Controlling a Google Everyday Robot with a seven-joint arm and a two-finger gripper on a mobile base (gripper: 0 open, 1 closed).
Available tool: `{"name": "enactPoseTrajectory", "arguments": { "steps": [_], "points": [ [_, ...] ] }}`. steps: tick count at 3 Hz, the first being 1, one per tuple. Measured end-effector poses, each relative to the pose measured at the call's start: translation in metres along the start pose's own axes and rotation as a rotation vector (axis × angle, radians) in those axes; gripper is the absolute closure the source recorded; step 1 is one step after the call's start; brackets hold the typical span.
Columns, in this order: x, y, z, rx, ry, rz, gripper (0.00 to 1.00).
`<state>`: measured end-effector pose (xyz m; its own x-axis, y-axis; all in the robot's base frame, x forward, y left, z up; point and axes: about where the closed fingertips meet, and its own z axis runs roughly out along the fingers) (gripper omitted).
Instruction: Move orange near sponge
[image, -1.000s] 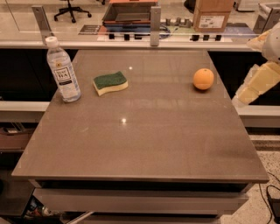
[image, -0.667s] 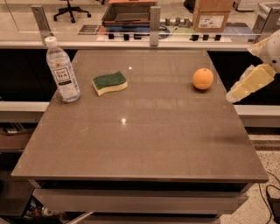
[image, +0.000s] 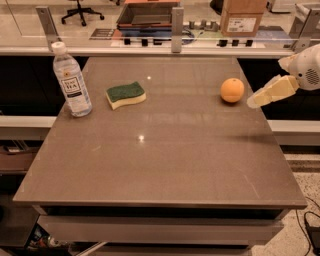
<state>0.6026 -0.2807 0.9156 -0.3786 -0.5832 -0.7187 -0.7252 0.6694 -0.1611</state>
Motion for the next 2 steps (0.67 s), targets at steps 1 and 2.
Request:
{"name": "enactPoseTrajectory", "arguments": {
  "steps": [1,2],
  "points": [
    [-0.009,-0.010,0.022,-0.008,-0.081,0.033,0.00],
    [-0.018,-0.006,0.048,-0.036,-0.131,0.051,0.00]
  ]
}}
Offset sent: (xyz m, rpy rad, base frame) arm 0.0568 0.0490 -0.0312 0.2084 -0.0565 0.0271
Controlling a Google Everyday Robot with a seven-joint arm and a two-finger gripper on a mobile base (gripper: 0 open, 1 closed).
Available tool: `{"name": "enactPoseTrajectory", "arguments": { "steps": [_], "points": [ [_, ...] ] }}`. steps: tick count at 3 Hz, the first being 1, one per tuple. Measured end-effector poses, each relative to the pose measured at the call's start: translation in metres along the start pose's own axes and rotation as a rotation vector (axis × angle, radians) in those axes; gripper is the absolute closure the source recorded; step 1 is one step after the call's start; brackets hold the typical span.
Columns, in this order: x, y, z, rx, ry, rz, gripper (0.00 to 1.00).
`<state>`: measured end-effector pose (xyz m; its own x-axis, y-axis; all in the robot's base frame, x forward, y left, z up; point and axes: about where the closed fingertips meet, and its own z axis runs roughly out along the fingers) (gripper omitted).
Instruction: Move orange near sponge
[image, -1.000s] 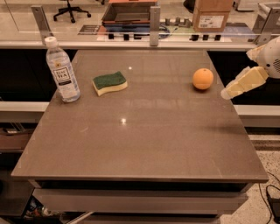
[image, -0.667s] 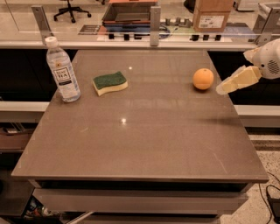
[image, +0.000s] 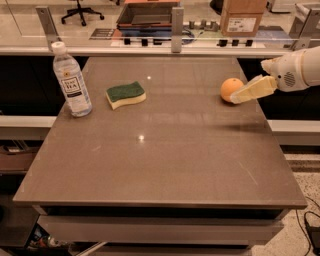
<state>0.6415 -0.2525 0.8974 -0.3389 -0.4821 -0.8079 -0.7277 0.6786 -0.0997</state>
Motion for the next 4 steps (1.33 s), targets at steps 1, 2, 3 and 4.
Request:
{"name": "enactPoseTrajectory", "arguments": {
  "steps": [1,2,3,4],
  "points": [
    [-0.006,0.006,0.025,-0.034,-0.037,0.005,0.00],
    [-0.007,0.008,0.044,-0.064,-0.052,0.006,0.00],
    [0.000,0.006,0.058,-0.078,-0.054,0.000,0.00],
    [0.007,0.005,0.069,-0.093,-0.046,-0.012,0.00]
  ]
}}
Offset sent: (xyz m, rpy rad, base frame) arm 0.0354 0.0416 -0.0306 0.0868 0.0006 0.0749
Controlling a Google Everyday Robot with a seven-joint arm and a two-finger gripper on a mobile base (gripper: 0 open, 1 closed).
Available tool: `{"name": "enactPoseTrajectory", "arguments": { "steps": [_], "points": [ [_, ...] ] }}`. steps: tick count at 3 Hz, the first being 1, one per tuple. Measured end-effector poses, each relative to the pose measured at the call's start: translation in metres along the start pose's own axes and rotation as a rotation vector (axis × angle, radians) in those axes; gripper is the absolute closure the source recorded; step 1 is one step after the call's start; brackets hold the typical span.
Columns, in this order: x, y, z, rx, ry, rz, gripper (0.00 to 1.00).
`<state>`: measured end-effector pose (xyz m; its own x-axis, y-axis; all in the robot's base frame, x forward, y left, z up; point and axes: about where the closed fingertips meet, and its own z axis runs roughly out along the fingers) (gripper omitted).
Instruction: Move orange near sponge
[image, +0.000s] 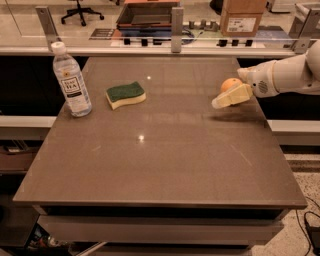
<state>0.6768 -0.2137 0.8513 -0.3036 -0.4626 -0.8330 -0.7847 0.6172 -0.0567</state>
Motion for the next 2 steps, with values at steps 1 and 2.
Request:
{"name": "enactPoseTrajectory", "arguments": {
  "steps": [1,2],
  "points": [
    [0.0017,-0.0025,0.0070,-0.013,0.012,-0.015,0.00],
    [0.0011,-0.0023,0.0116,-0.020,0.036,-0.042,0.17]
  ]
}}
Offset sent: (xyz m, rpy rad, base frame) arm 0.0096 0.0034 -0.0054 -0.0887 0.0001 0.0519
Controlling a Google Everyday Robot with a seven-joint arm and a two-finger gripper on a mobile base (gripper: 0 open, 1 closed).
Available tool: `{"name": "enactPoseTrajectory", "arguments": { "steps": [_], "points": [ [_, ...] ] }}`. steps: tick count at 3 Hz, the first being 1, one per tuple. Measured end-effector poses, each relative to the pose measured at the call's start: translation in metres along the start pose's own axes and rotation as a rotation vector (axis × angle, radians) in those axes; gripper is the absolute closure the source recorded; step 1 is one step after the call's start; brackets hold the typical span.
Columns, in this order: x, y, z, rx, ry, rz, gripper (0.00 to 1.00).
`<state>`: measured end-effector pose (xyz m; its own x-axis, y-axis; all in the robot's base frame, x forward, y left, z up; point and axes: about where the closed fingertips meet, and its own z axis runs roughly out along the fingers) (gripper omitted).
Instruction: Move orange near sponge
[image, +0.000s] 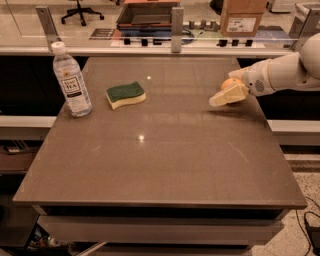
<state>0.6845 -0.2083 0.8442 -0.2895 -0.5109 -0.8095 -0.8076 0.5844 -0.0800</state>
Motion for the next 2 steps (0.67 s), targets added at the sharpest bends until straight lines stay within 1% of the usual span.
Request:
{"name": "enactPoseTrajectory", "arguments": {
  "steps": [2],
  "points": [
    [-0.0001,0.0026,0.0060,-0.010,0.000,0.001,0.64]
  ]
}}
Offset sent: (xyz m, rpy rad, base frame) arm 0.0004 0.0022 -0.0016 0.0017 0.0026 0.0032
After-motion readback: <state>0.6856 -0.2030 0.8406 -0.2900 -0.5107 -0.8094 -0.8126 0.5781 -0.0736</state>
